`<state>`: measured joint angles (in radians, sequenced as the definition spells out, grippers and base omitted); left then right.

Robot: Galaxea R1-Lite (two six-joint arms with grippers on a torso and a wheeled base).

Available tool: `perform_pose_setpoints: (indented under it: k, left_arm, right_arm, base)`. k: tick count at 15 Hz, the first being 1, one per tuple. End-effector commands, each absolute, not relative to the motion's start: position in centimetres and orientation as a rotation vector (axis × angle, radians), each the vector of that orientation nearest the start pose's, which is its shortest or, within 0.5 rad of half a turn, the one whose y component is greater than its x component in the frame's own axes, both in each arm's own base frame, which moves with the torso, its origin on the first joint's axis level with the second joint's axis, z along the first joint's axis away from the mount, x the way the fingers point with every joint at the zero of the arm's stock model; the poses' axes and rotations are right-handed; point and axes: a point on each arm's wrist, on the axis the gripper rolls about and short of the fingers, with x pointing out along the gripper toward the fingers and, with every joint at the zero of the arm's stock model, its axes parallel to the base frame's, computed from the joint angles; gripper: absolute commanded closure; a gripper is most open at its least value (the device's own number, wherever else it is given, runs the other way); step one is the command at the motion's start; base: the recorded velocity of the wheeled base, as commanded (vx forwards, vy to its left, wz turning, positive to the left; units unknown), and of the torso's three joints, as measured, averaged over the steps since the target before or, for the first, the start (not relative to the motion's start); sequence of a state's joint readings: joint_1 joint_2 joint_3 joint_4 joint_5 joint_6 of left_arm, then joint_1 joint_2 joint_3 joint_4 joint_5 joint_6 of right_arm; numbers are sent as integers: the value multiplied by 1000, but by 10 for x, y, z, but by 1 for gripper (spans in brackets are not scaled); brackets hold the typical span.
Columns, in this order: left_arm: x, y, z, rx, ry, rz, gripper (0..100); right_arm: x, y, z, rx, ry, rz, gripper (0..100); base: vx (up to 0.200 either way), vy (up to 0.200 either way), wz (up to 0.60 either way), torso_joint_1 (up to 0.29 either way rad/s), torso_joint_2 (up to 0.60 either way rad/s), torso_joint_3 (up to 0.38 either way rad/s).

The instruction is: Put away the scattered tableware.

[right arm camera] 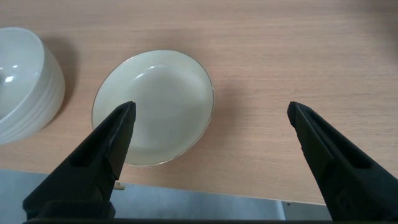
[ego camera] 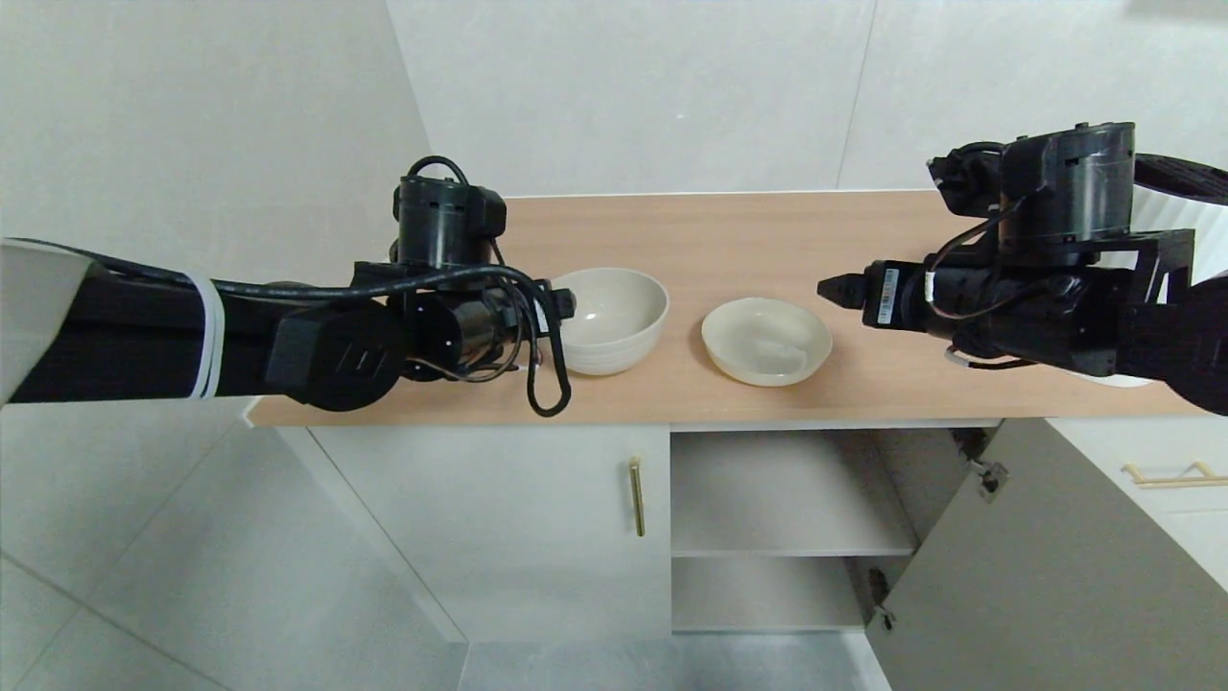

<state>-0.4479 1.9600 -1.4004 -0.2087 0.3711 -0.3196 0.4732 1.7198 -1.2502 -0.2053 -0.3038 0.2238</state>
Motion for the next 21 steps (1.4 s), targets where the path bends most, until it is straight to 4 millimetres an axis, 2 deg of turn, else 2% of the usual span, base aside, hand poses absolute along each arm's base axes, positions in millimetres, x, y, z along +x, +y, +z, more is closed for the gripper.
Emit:
perform_pose_setpoints:
  k: [1, 4, 5, 8, 11, 14, 17, 19, 20, 21]
  left_arm:
    - [365, -166, 208, -174, 342, -21, 0]
    - [369, -168, 205, -173, 344, -21, 0]
    - [370, -169, 203, -173, 349, -21, 100]
    - [369, -170, 206, -190, 341, -24, 100]
    - [356, -165, 227, -247, 300, -30, 100]
    - [326, -154, 251, -286, 269, -84, 100]
    - [297, -144, 265, -309, 270, -200, 100]
    - [291, -142, 268, -315, 274, -242, 100]
    - [291, -142, 268, -315, 274, -242, 100]
    - [291, -142, 267, -314, 278, -245, 100]
  right_arm:
    - [298, 146, 259, 123, 260, 141, 0]
    - [298, 145, 260, 124, 257, 140, 0]
    - [297, 145, 261, 125, 256, 142, 0]
    - [298, 145, 260, 124, 255, 133, 0]
    - [299, 146, 259, 121, 257, 132, 0]
    - [306, 149, 254, 114, 274, 129, 0]
    - [325, 155, 237, 96, 311, 97, 0]
    - [338, 155, 228, 86, 322, 52, 0]
    - [338, 155, 228, 86, 322, 52, 0]
    - [351, 154, 217, 81, 341, 28, 0]
  base:
    - [0, 0, 0, 0, 0, 0]
    - [0, 0, 0, 0, 0, 0]
    - [0, 0, 0, 0, 0, 0]
    - [0, 0, 0, 0, 0, 0]
    - [0, 0, 0, 0, 0, 0]
    - [0, 0, 0, 0, 0, 0]
    - [0, 0, 0, 0, 0, 0]
    - [0, 0, 0, 0, 0, 0]
    - [0, 0, 0, 0, 0, 0]
    - [0, 0, 0, 0, 0, 0]
